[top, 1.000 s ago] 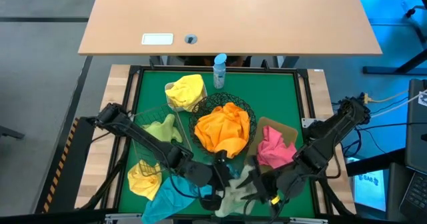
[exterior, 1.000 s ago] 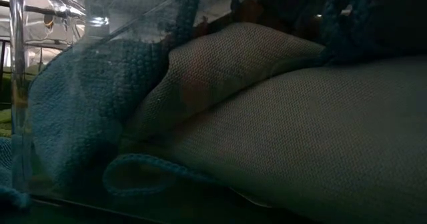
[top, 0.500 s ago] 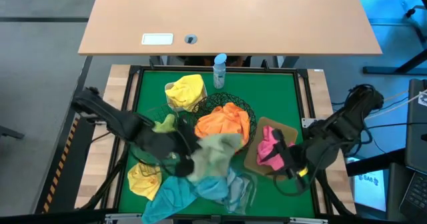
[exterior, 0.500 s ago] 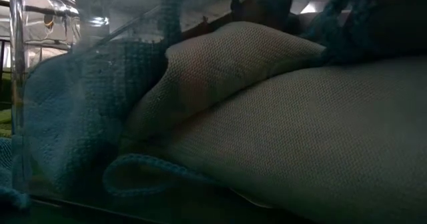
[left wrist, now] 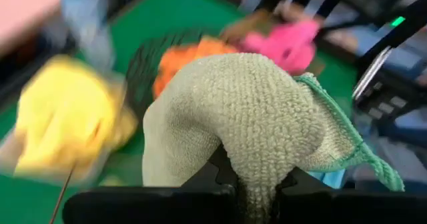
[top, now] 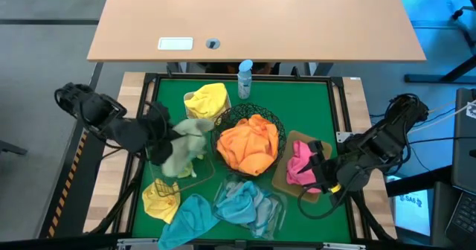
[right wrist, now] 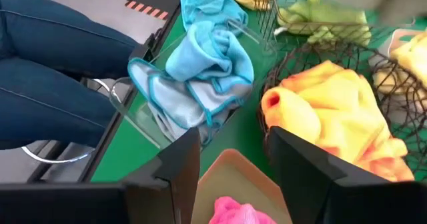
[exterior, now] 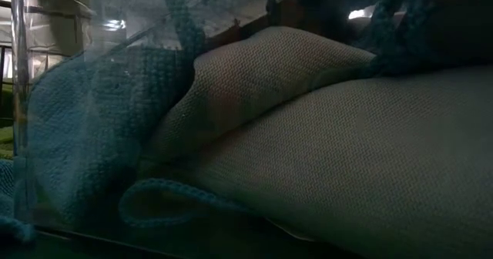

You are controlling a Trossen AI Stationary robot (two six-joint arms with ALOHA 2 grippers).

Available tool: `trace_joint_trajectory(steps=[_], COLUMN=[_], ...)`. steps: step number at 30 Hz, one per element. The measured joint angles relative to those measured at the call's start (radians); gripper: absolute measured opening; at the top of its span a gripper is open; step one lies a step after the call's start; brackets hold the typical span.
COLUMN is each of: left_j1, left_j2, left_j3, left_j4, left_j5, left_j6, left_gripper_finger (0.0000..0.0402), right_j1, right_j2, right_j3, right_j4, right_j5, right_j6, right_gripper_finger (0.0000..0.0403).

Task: Sort microfiber towel by color & place in baskets
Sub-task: Put the light green towel into the rectangular wire basket

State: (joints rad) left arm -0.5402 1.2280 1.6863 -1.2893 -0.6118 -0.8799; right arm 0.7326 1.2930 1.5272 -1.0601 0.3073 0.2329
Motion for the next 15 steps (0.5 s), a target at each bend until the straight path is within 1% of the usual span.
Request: trace_joint_trajectory(steps=[5, 6, 7, 11, 15], left_j1=[-0.03, -0.037, -0.043, -0.053, -0.055], left_j2=[-0.009, -0.009, -0.008, 0.002, 0.026], left_j3=[0.0, -0.001, -0.009, -0.056, -0.137], left_j4=[-0.258, -0.289, -0.285, -0.261, -0.261], left_j5=[0.109, 0.128, 0.139, 0.132, 0.132], left_j6=[-0.266, -0.308, -0.335, -0.343, -0.345], left_gripper_finger=[0.0008, 0.0008, 0.0008, 0.0009, 0.0012], right_j1=[0.0, 0.0, 0.0, 0.0, 0.0], right_j2=[0.0, 0.0, 0.0, 0.0, 0.0], right_j3=[0.0, 0.0, 0.0, 0.0, 0.0], right_j4=[0.002, 0.002, 0.002, 0.002, 0.003], right_j5=[0.004, 0.004, 0.004, 0.004, 0.004], right_j6=[0.013, 0.013, 0.013, 0.013, 0.013], right_gripper_finger=[0.0179, 0.0179, 0.0179, 0.0179, 0.0179])
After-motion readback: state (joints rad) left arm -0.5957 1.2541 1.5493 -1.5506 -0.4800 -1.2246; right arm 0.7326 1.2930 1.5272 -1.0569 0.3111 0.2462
